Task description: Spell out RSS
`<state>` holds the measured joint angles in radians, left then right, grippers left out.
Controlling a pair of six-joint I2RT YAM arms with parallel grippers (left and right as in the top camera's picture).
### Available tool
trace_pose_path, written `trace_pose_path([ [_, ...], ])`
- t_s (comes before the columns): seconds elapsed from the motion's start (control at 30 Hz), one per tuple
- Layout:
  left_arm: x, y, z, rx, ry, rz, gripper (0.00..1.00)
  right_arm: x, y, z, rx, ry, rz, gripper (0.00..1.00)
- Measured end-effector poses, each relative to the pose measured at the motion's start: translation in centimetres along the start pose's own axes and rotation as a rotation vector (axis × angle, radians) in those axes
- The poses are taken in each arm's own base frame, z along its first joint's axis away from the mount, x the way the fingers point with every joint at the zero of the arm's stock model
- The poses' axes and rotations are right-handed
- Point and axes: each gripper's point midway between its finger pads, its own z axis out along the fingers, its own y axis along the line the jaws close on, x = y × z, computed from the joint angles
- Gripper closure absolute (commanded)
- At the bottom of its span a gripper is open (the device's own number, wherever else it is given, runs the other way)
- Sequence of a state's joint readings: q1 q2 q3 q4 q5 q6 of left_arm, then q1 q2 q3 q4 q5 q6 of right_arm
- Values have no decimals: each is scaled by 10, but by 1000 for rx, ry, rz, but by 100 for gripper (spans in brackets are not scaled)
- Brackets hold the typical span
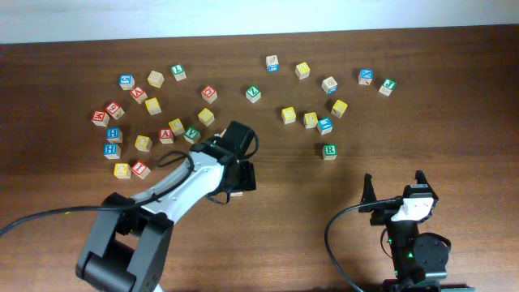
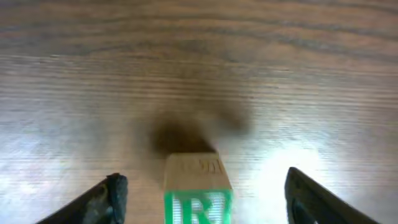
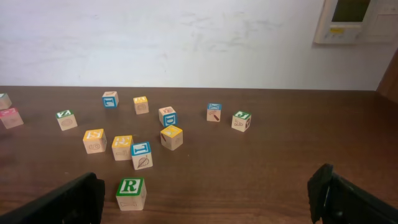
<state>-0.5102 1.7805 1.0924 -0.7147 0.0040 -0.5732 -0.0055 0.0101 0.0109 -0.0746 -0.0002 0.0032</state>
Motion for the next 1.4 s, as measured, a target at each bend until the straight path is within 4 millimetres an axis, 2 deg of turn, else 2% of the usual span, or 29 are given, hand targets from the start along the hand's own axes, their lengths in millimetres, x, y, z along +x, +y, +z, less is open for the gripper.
trace_pose_path([
  [0.13,-28,-18,-41,16,-26,5,22,0,0,0,0,0,0,2],
  [0.17,-34,-22,-52,21,-32,4,18,0,0,0,0,0,0,2],
  [0.2,-40,-25,-64,25,-38,3,0,0,0,0,0,1,0,2],
  [0.23,-45,-24,-78,25,-35,-5,1,0,0,0,0,0,0,2],
  [0.3,-55,-20,-96,29,-43,-29,1,0,0,0,0,1,0,2],
  [0.37,-73,-3,-119,28,-66,-90,1,0,0,0,0,0,0,2],
  [0.43,-84,21,-130,13,-69,-158,1,0,0,0,0,0,0,2],
  [0.6,-90,83,-133,-36,-33,-316,1,0,0,0,0,0,0,2],
  [0.63,-90,101,-134,-51,-21,-364,1,0,0,0,0,0,0,2],
  [0.77,-86,128,-136,-74,6,-437,1,0,0,0,0,0,0,2],
  [0.87,-86,134,-137,-85,3,-449,1,0,0,0,0,0,1,2],
  [1.4,-86,135,-137,-85,2,-449,1,0,0,0,0,0,0,2],
])
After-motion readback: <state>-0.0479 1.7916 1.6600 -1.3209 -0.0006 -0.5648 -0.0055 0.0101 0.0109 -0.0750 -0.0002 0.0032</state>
